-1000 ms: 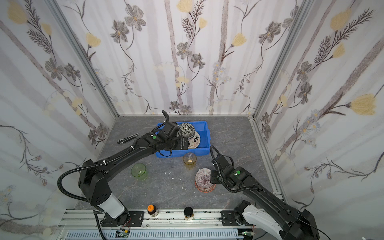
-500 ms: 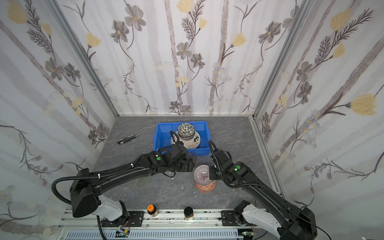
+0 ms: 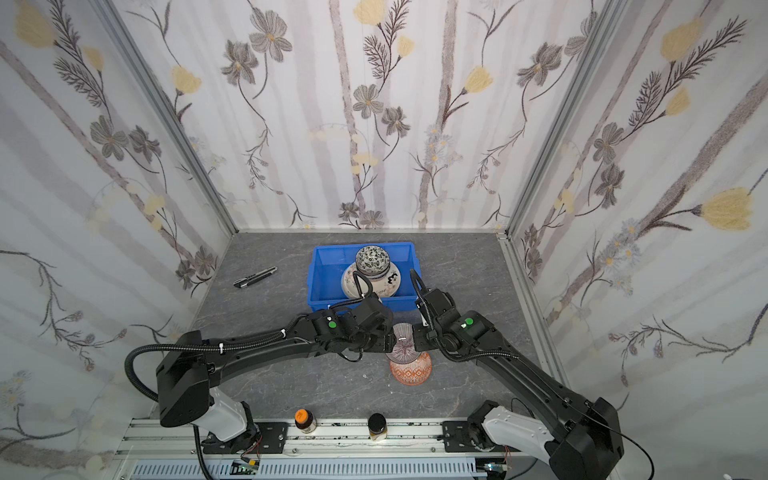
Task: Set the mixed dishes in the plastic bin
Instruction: 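Move the left gripper to the striped bowl and grip its rim beside the right gripper, then carry the striped bowl to the bin with the left gripper while the right withdraws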
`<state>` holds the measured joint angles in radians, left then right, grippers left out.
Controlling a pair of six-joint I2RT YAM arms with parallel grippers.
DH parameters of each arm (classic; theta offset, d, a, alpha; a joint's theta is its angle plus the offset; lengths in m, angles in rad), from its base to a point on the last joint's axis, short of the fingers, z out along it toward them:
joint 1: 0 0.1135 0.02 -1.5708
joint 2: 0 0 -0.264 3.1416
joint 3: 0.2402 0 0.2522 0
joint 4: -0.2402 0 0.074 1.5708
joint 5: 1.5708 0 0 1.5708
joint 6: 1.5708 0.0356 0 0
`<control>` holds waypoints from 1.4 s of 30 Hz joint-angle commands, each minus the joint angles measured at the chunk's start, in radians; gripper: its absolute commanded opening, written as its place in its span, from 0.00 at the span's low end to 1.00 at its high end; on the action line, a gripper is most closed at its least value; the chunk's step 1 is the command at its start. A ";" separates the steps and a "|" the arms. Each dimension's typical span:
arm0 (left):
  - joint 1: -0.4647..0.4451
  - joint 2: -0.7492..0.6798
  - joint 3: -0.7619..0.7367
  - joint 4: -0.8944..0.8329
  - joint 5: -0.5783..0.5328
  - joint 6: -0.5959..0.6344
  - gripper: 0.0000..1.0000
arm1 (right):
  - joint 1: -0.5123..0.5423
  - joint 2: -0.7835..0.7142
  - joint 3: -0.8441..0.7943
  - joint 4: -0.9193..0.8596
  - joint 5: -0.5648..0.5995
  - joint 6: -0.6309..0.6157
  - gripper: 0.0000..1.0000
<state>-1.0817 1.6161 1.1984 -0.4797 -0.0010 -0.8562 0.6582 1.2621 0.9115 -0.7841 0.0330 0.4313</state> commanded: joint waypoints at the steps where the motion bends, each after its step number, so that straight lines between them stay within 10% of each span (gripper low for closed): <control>1: -0.003 0.021 0.008 0.033 0.002 -0.018 0.65 | -0.002 0.007 0.016 0.059 -0.016 -0.023 0.00; 25: 0.000 0.061 0.031 0.039 0.018 0.009 0.00 | -0.002 -0.002 0.010 0.066 -0.024 -0.014 0.02; 35: 0.030 0.029 0.032 0.036 0.020 0.039 0.00 | -0.005 -0.056 0.024 0.081 0.016 0.009 0.63; 42: 0.074 -0.009 0.062 0.030 0.025 0.084 0.00 | -0.008 -0.168 0.025 0.116 0.037 0.044 0.82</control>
<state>-1.0195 1.6241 1.2419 -0.4736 0.0273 -0.8066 0.6498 1.1217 0.9340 -0.7284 0.0338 0.4484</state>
